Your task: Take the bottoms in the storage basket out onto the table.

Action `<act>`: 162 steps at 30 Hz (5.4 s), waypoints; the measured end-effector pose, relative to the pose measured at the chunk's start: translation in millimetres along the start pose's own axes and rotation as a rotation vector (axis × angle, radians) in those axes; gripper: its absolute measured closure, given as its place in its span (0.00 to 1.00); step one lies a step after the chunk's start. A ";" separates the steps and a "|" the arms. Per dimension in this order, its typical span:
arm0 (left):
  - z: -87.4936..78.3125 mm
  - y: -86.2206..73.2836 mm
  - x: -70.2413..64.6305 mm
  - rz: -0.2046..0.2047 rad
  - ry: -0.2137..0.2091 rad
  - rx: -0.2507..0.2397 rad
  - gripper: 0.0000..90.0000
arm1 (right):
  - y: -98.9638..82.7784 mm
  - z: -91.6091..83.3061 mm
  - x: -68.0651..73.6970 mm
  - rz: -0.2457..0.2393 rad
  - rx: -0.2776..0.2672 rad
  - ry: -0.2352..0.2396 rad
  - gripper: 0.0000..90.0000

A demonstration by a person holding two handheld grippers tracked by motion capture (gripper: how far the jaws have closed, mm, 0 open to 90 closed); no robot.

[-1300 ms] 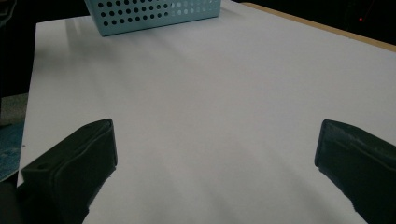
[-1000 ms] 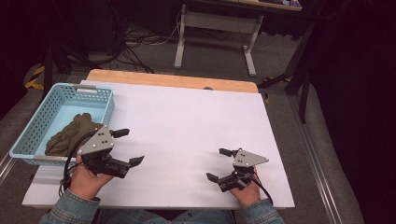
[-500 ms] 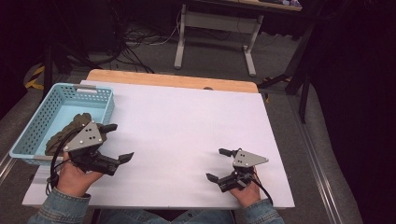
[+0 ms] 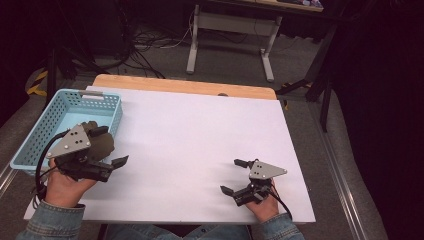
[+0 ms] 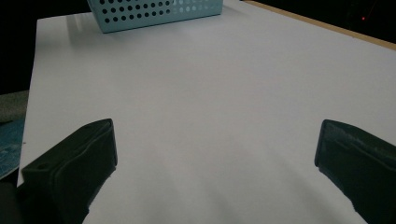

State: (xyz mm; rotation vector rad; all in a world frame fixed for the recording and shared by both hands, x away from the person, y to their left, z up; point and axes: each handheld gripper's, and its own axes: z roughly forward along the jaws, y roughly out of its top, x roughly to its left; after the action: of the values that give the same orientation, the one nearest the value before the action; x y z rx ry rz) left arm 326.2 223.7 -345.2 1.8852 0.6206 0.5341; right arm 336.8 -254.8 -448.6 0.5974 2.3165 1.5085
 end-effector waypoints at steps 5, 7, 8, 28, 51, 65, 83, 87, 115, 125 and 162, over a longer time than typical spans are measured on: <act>-7.2 -1.3 6.5 -0.016 0.022 -0.006 0.01 | 0.0 -0.2 0.0 0.001 0.000 -0.001 0.00; -9.4 -2.4 9.0 -0.020 0.029 -0.005 0.00 | 0.0 -0.2 0.0 0.001 0.001 -0.001 0.00; -9.4 -2.4 9.0 -0.020 0.029 -0.005 0.00 | -0.1 -0.3 0.0 0.001 0.000 -0.001 0.00; -26.1 -11.6 28.1 -0.067 0.081 -0.003 0.00 | -0.4 0.0 -0.3 0.003 0.000 -0.004 0.00; -32.5 -27.0 48.7 -0.120 0.151 0.082 0.00 | -0.5 0.3 -0.2 0.000 0.006 -0.007 0.00; -32.0 -34.9 56.4 -0.131 0.146 0.185 0.00 | -0.6 0.8 0.1 0.002 0.011 -0.007 0.00; -22.6 -52.4 68.6 -0.185 0.081 0.235 0.00 | -0.7 0.6 0.1 0.001 0.008 -0.006 0.00; -18.7 -57.1 70.8 -0.196 0.068 0.255 0.00 | -0.7 1.0 0.2 0.003 0.012 -0.008 0.00; -8.0 -70.2 75.4 -0.204 -0.013 0.332 0.32 | -0.8 1.2 0.2 0.002 0.015 -0.012 0.00; -20.3 -69.3 77.1 -0.222 0.015 0.289 0.65 | -0.8 1.3 0.4 -0.001 0.017 -0.012 0.00; -31.3 -58.4 90.6 -0.330 0.137 0.193 0.86 | -0.5 2.0 0.7 -0.007 0.018 -0.008 0.00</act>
State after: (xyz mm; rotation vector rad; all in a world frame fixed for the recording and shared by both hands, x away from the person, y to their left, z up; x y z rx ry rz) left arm 366.1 322.5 -380.4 1.8822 1.0844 0.3998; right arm 337.0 -253.1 -449.9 0.5985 2.3258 1.4809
